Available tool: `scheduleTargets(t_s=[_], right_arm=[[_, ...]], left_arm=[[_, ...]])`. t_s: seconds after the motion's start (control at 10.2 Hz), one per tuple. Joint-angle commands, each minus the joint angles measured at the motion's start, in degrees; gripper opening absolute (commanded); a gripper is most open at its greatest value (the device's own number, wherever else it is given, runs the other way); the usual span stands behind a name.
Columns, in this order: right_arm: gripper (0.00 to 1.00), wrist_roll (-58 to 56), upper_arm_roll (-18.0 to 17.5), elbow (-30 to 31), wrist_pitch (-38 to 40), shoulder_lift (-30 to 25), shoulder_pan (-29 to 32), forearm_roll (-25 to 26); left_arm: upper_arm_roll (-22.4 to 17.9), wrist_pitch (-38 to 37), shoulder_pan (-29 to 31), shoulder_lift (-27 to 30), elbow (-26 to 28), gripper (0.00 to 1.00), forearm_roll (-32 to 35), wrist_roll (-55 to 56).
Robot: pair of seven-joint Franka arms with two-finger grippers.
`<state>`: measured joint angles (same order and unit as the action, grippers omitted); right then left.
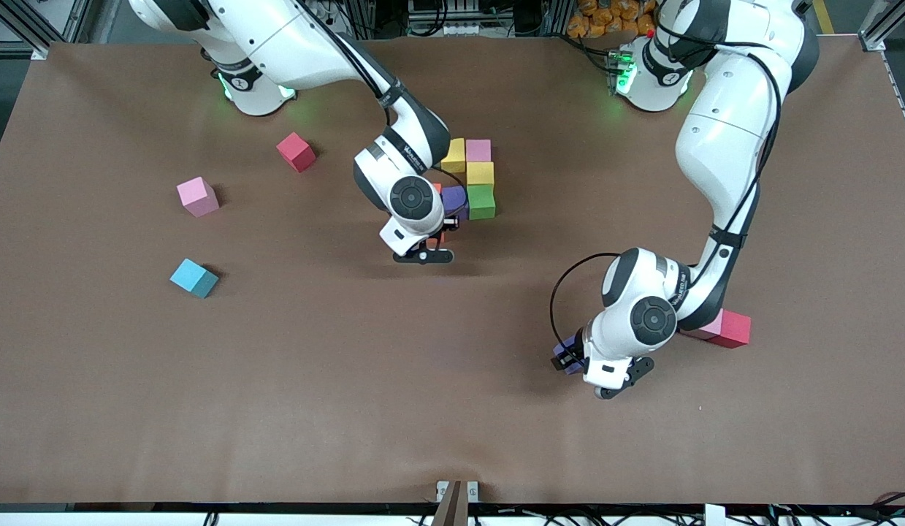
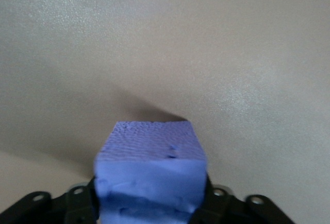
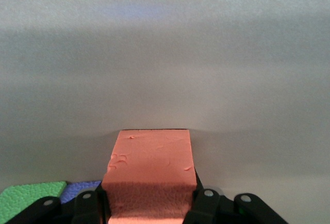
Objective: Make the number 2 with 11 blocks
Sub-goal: 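Place the orange cube at the figure and open the right gripper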
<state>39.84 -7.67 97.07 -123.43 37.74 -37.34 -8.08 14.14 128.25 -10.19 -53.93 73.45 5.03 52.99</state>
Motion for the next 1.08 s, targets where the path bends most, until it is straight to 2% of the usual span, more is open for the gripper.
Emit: scheduleTargets(t_s=[0.0, 0.39, 0.68, 0.88, 0.98], right_arm=[[0.0, 0.3, -0.6, 3.2, -0.9, -2.9, 0.8, -0.4], [0.0, 0.4, -0.6, 3.3, -1.3, -2.6, 0.8, -0.3], [0.0, 0.5, -0.6, 3.3, -2.2, -2.1, 0.6, -0.3], [0.0, 0.5, -0.6, 3.6, -2.2, -2.1, 0.6, -0.3], [0.39, 0.5, -0.6, 3.6, -2.2, -2.1, 0.6, -0.3]], left_arm=[[-1.0, -0.6, -0.9, -0.3, -1.6, 0.49, -1.3, -1.4], [0.3, -1.2, -0.2, 0.4, -1.6, 0.34, -1.3, -1.3], [0.4, -2.0, 0.0, 0.8, -1.9, 0.32, -1.3, -1.1], [1.1, -5.2, 0.1, 0.4, -4.1, 0.32, -1.3, -1.3], [1.1, -5.6, -0.1, 0.6, -4.5, 0.32, -1.3, -1.3]])
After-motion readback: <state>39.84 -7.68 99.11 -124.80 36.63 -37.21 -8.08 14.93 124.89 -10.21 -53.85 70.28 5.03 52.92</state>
